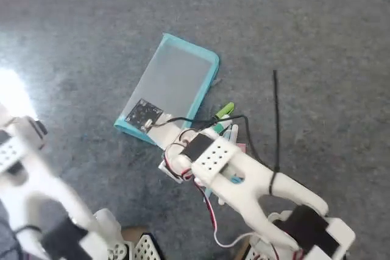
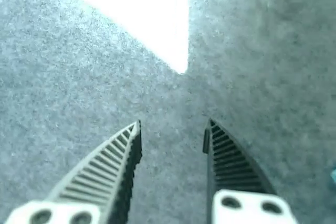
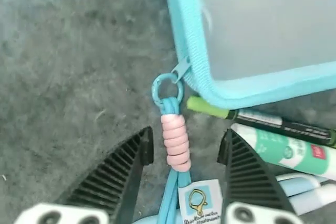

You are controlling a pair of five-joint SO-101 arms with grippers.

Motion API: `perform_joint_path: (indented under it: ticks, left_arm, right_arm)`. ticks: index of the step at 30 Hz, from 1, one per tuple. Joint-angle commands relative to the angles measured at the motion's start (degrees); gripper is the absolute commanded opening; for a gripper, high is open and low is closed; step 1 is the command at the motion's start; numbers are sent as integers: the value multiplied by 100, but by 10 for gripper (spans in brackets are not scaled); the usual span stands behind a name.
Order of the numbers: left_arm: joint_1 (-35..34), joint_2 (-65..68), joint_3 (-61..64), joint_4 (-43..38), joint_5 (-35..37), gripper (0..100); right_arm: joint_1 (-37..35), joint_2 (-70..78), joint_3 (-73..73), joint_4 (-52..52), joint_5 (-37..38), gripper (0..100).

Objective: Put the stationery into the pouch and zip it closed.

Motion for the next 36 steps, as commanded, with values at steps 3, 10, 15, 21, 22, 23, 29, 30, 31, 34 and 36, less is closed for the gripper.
perform_joint_path:
  ticks: [3,10,15,21,22,23,29,30,31,34,36]
  left_arm:
    - [-44,835,-1024,88,-176,189]
    - [9,1037,-1174,70,-220,189]
    - [369,1020,-1138,88,-738,185]
    - [1160,580,-1411,536,-1530,188]
    - [1345,413,-1490,756,-1644,188]
    - [1538,220,-1578,949,-1705,189]
    - [2778,-1398,-1736,2004,-1934,280]
    - [2954,-1705,-1657,2136,-1943,300]
    - [3121,-1996,-1534,2224,-1960,314]
    - [3596,-2822,-884,2242,-1960,318]
    - [3912,-3349,-444,2189,-1916,318]
  right_arm:
    - [-84,409,-308,48,53,206]
    - [-66,1191,-580,48,53,191]
    - [22,1622,-844,101,79,13]
    - [1235,1033,-1556,1191,88,8]
    - [1437,778,-1705,1385,97,8]
    - [1613,497,-1873,1569,105,8]
    - [1930,-945,-2716,2202,334,7]
    - [1930,-1086,-2804,2237,334,7]
    - [1930,-1191,-2866,2273,334,7]
    - [1930,-1481,-2919,2316,343,7]
    - [1930,-1640,-2910,2316,334,7]
